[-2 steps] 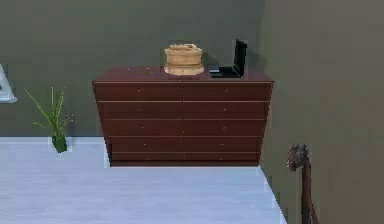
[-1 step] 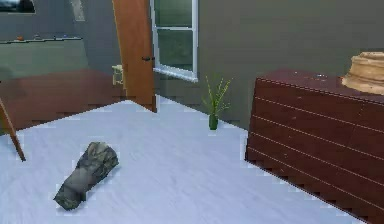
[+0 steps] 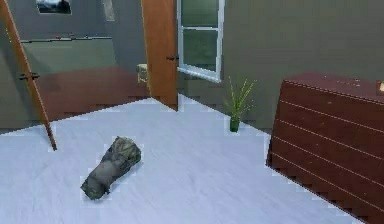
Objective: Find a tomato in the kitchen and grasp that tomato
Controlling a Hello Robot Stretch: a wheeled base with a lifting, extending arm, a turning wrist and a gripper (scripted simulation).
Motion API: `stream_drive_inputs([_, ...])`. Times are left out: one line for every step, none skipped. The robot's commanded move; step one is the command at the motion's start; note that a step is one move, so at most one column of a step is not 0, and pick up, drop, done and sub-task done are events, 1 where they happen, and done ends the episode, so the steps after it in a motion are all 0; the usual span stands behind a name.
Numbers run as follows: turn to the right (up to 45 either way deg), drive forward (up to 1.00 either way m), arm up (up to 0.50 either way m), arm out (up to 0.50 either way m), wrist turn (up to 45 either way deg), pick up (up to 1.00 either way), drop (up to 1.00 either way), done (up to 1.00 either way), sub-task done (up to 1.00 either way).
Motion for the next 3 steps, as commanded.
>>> stream_drive_inputs([0.0, 1.0, 0.0, 0.0, 0.0, 0.0, 0.0, 0.0, 0.0])
stream_drive_inputs([0.0, 0.35, 0.0, 0.0, 0.0, 0.0, 0.0, 0.0, 0.0])
stream_drive_inputs([-36.0, 0.0, 0.0, 0.0, 0.0, 0.0, 0.0, 0.0, 0.0])
